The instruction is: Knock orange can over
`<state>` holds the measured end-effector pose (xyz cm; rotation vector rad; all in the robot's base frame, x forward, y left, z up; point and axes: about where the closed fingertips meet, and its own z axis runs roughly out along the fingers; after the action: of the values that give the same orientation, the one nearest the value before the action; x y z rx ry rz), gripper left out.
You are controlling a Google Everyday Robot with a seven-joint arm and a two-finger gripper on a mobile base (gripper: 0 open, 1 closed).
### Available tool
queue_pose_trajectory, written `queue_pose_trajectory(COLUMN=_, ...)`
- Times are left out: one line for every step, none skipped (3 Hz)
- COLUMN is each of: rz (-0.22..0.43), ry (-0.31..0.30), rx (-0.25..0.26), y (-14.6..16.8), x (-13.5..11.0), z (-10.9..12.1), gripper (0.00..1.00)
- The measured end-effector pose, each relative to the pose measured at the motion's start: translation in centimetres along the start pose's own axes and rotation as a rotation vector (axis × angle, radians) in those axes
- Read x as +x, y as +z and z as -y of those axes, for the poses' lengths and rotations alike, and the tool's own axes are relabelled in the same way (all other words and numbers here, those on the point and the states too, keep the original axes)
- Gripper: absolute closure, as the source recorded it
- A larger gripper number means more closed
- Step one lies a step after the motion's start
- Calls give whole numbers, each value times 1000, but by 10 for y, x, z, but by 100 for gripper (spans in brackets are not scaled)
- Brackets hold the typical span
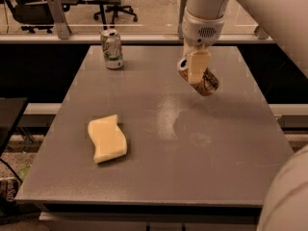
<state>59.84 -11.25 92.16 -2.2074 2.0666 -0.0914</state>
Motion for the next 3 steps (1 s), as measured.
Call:
queue_pose_trajectory(rz=-42, ry=-43, rx=-30, y=10, x=-4, z=-10, gripper=51)
queue_pose_trajectory(rz=-68, ry=-84, rx=-58, y=18, x=-9, z=-20, gripper=28)
queue_pose_trajectory(rz=-79, ry=-118, rx=-78, y=22, x=-13, z=-29, gripper=5)
